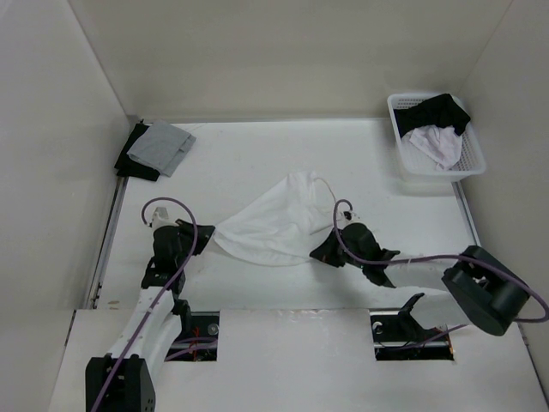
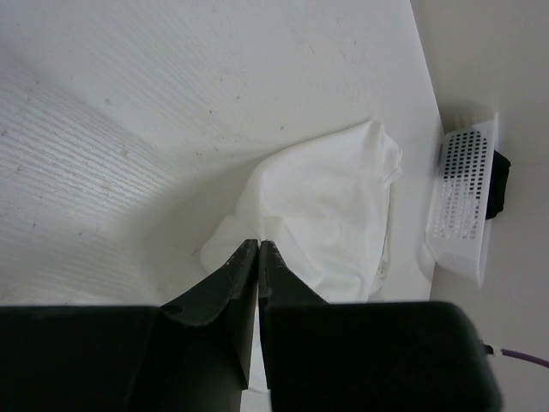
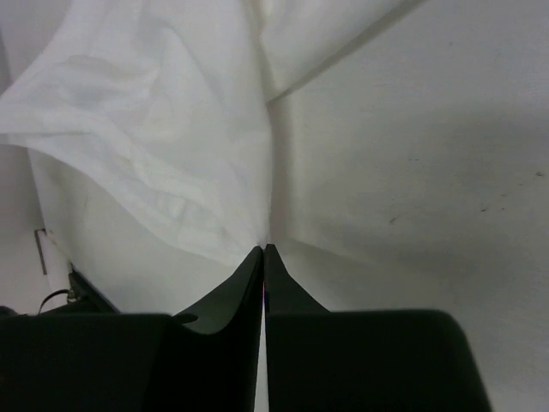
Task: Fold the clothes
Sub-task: Flatten the tank top out
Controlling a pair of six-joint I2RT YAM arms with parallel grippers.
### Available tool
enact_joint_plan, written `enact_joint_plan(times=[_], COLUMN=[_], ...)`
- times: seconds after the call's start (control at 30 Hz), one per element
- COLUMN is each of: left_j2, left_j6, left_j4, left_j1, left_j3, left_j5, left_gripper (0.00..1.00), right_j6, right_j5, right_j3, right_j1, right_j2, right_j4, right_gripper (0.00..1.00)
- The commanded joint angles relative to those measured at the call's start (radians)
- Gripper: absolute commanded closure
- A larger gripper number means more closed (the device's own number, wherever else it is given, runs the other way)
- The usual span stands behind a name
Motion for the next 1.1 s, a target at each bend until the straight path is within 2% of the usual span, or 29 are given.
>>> enact_joint_plan(times=[0.0,0.17,0.27,0.5,0.67,0.77,0.87,1.07], left_j2=[0.0,-0.06,-0.118,-0.202,-0.245,-0.253,-0.247,-0.19], left_j6=[0.012,-0.02,-0.047,-0.059,-0.068,-0.08,-0.093,-0.136], left_j4=[0.051,0.04,0.031,-0.018,-0.052,-0.09,-0.133,-0.144], left_j1=[0.012,-0.025,-0.048,-0.087,-0.105,-0.107,-0.108,-0.12], left_j3=[0.086,0.281,0.399,0.644,0.787,0.824,0.801,0.633], left_j5=[0.006,-0.037,-0.077,-0.143,-0.166,-0.166,-0.158,-0.157], left_gripper=[0.97,0.98,0.98,0.98,0.98,0.98,0.98,0.98], right_j6=[-0.016,-0.171,-0.262,-0.394,-0.44,-0.452,-0.449,-0.412], right_j5=[0.005,0.103,0.151,0.266,0.318,0.347,0.344,0.254], right_j3=[0.043,0.276,0.429,0.768,0.968,1.003,0.971,0.838], right_j1=[-0.006,-0.02,-0.016,0.012,0.101,0.142,0.146,0.032], right_j2=[-0.156,-0.47,-0.575,-0.673,-0.677,-0.652,-0.624,-0.555], right_j4=[-0.014,-0.362,-0.508,-0.711,-0.774,-0.78,-0.764,-0.667], right_gripper=[0.96,0.96,0.96,0.97,0.97,0.97,0.97,0.97])
